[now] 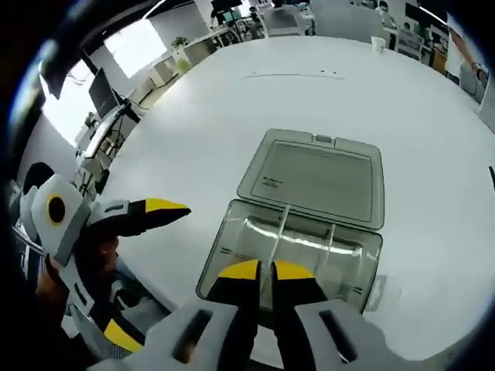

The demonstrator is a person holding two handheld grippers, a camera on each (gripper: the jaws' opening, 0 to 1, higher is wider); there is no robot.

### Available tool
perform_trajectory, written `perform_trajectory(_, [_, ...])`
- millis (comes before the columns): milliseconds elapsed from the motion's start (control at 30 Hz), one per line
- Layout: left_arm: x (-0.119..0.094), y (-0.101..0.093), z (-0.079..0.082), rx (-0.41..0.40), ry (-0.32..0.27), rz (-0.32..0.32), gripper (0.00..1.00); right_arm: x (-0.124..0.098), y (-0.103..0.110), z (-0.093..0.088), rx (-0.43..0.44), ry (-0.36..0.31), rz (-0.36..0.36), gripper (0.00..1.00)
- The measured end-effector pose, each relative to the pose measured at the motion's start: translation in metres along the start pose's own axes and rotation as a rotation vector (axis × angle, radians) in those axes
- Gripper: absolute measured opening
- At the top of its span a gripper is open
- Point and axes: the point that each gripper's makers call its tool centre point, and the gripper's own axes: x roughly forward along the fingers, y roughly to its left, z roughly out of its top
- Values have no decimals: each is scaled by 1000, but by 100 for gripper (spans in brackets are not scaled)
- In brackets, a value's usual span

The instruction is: Insert the divider into the dual guide fixture by aligning both edges with the guide slots and pushing it downward to the bottom, including one-sided entry, uneven engagement, binding, and posture correction.

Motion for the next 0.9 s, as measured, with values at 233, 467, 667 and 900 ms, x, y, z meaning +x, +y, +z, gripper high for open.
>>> perform_trajectory(233, [-1,1,-1,-4,0,7,89,7,2,-2,-126,-10,-23,0])
perform_trajectory(467, [0,2,-1,-7,1,7,89,12,-1,-5,-130,-39,-6,0])
perform_trajectory(667, [1,0,2,2,1,2,89,21,2,-10,-192,-64,-29,0])
perform_trajectory(900, [-2,-2,5,9,-2,13,89,19,0,-8,-165,-86,-3,0])
